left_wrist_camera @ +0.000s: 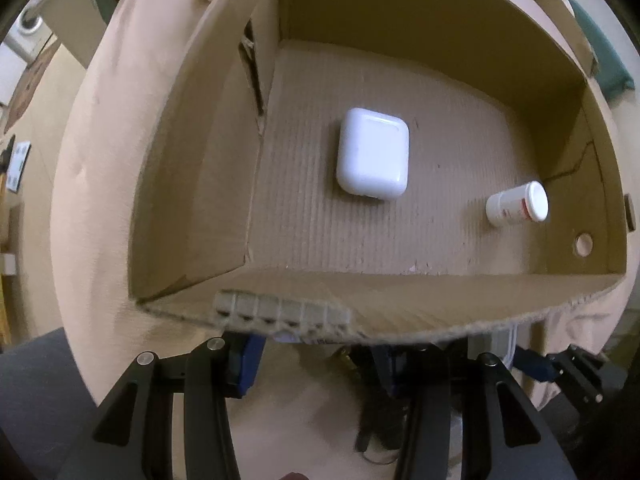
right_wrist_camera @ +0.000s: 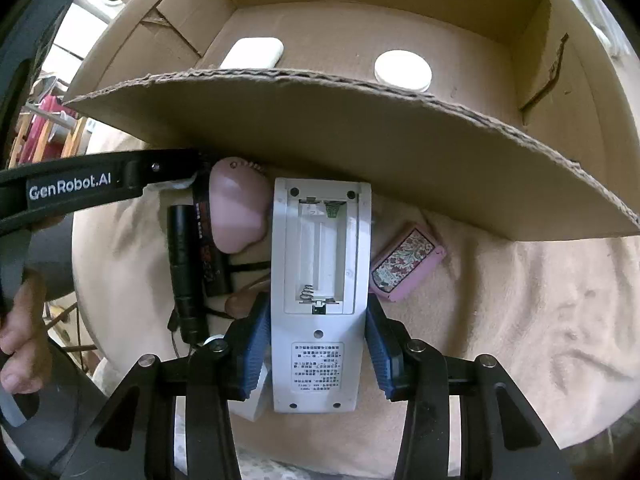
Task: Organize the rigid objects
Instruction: 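Grasp the white battery remote with the right tool while the left tool grasps a white pill bottle, then lower the remote and pill bottle into the box and open both tools, then withdraw both tools from the box toward the remaining items, then grasp the black flashlight with the left tool while the right tool grasps the white charger block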
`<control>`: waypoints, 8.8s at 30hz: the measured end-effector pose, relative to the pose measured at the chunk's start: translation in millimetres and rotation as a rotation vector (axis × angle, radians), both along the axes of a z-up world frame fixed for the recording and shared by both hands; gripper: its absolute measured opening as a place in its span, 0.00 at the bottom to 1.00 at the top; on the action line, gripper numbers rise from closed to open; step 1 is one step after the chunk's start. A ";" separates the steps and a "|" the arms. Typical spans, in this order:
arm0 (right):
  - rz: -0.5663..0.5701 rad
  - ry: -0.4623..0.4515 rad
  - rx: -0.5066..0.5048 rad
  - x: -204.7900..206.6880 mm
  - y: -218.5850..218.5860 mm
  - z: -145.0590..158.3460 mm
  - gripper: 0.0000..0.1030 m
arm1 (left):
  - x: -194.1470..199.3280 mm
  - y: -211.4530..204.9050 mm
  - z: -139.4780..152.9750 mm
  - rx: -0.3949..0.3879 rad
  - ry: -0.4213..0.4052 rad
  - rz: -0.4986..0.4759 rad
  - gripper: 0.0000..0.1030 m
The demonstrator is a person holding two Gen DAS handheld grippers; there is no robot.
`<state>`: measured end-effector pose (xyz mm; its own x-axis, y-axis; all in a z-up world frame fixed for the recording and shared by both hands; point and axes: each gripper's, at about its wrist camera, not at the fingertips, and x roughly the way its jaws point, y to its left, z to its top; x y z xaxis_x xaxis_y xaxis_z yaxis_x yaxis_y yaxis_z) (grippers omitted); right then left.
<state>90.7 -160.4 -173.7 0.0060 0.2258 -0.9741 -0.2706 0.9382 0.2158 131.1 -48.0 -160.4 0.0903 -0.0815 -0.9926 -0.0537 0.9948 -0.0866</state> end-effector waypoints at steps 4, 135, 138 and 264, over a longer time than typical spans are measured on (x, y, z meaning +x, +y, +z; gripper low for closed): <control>0.002 -0.007 0.002 -1.8 0.9 2.2 0.46 | -5.9 -9.0 4.1 0.037 -0.013 -0.037 0.42; -0.200 -0.463 0.106 49.0 -62.2 138.2 1.00 | 1.2 8.3 138.2 0.034 -0.344 -0.155 0.98; -0.213 -0.453 0.110 33.7 -66.1 135.3 1.00 | -11.5 16.4 137.2 0.035 -0.341 -0.137 0.98; -0.247 -0.405 0.271 -11.9 -86.4 157.0 0.42 | -62.4 26.1 294.2 0.018 -0.679 -0.095 0.17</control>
<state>78.7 -246.7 -16.7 0.4532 0.4127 -0.7901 -0.1611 0.9097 0.3828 68.7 -21.9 133.8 0.6864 -0.1040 -0.7197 0.0941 0.9941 -0.0540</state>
